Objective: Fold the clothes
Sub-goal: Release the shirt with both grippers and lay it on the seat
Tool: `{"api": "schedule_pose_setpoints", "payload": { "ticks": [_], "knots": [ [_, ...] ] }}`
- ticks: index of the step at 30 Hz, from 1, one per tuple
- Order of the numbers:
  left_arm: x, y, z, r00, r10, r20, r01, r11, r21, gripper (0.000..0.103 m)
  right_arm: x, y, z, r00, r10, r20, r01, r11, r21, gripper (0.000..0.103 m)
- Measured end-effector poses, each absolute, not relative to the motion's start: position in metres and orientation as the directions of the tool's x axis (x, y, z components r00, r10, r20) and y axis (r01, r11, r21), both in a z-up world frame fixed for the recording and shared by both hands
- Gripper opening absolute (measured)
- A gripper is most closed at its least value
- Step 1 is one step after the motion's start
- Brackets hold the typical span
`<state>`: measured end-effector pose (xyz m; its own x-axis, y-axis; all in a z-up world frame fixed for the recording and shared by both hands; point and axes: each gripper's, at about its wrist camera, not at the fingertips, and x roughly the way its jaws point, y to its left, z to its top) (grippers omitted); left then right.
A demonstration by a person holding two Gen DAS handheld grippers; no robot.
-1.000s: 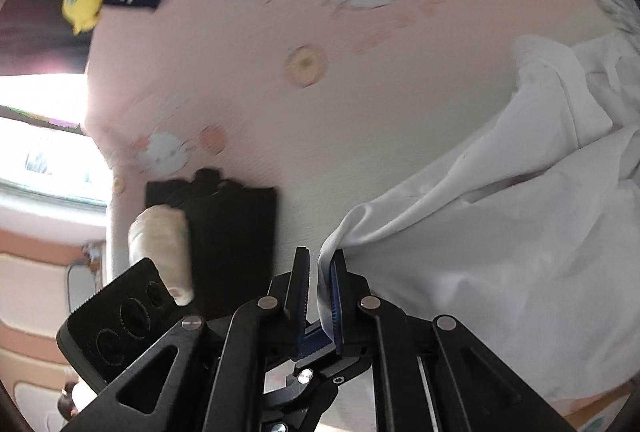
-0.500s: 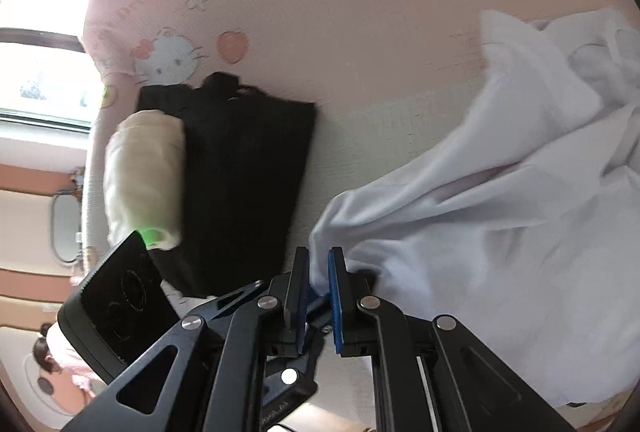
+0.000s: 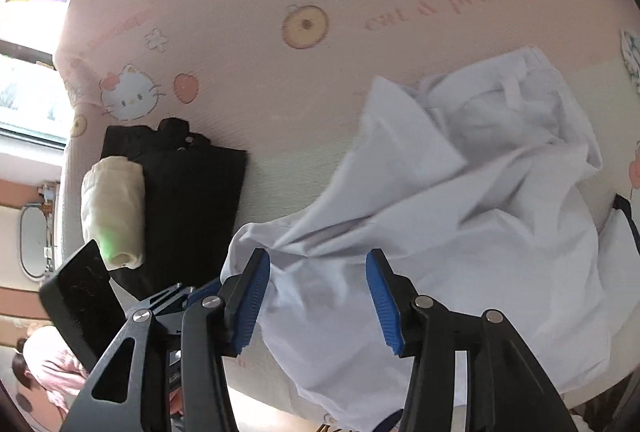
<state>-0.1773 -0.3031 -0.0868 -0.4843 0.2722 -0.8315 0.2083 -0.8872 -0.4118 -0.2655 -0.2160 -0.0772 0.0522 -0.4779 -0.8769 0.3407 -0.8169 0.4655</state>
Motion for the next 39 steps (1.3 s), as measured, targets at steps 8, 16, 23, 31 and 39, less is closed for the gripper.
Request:
{"api": "schedule_pose_setpoints", "payload": {
  "ticks": [8,16,23,31,39],
  "knots": [
    [-0.166,-0.324,-0.108,-0.462,0.313,-0.830,0.288,-0.832,-0.474,0.055,-0.304,-0.201,-0.098,0.005,-0.358,-0.934,0.348,-0.875,0.337,0.050],
    [-0.175,-0.340,-0.112,-0.504,0.309,-0.806,0.362,-0.772,-0.522,0.055,-0.333,-0.224,-0.093,-0.012,-0.343,-0.939,0.433,-0.849,0.305,0.066],
    [-0.192,-0.343,-0.122,-0.507,0.287,-0.813,0.404,-0.754,-0.518,0.055,-0.346,-0.234,-0.113,-0.002,-0.281,-0.960,0.515,-0.823,0.239,0.066],
    [-0.201,-0.329,-0.136,-0.516,0.344,-0.784,0.354,-0.748,-0.561,0.055,-0.345,-0.239,-0.134,0.050,-0.324,-0.945,0.573,-0.766,0.293,0.066],
    [-0.197,-0.324,-0.143,-0.553,0.384,-0.739,0.314,-0.726,-0.612,0.043,-0.336,-0.244,-0.141,0.027,-0.324,-0.946,0.645,-0.717,0.264,0.048]
  ]
}}
